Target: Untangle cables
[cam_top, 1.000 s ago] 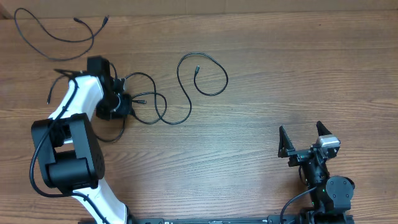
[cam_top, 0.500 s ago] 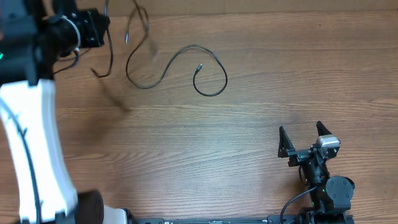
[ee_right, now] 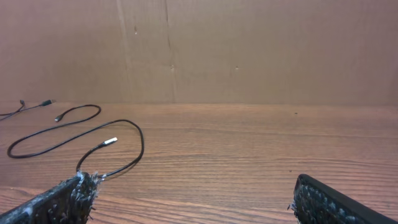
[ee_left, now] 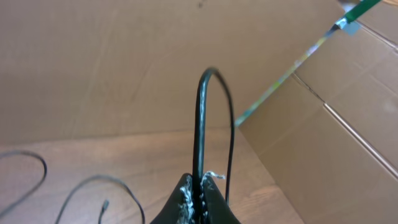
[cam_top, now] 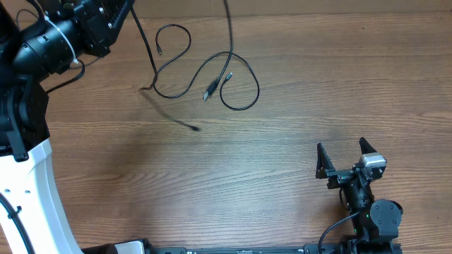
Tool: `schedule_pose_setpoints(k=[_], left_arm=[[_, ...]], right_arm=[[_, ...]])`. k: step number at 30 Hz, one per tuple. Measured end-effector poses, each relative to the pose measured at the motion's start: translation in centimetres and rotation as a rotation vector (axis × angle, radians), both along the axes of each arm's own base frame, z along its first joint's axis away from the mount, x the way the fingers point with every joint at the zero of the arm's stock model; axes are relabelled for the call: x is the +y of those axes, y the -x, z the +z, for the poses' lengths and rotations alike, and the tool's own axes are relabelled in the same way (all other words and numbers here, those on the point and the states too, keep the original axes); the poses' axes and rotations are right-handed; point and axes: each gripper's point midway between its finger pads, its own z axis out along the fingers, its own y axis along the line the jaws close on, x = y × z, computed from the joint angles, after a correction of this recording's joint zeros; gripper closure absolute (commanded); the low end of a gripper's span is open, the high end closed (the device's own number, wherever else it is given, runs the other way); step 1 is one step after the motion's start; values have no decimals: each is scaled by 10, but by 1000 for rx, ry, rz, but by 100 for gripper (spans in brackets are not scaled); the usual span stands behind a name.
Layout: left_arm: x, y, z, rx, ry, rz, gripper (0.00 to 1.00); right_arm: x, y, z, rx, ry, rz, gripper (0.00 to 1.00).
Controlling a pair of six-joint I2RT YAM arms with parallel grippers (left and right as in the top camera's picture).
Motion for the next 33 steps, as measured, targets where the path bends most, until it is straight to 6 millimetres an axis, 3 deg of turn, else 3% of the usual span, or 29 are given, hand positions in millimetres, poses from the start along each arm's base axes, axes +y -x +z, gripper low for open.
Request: schedule_pose_setpoints(k=[3, 9, 11, 14, 17, 24, 28, 33], left_arm=[[4, 1, -18, 90, 5, 33, 96], [30, -9, -76, 338, -39, 202, 96], [53, -17, -101, 431, -86, 334, 96], [83, -23, -123, 519, -121, 509, 96], [106, -31, -135, 557, -137, 604, 96], [167, -55, -197, 757, -90, 756, 96], [207, -56, -225, 860, -17, 858, 96], [277, -44, -264, 975, 79, 1010, 96]], right_arm=[[0, 0, 0, -1, 0, 0, 0], [0, 0, 0, -1, 0, 1, 0], [0, 0, 0, -1, 0, 1, 0], [0, 0, 0, -1, 0, 1, 0], [0, 0, 0, 0, 0, 0, 0], [0, 0, 0, -1, 0, 1, 0], [0, 0, 0, 0, 0, 0, 0], [0, 0, 0, 0, 0, 1, 0]])
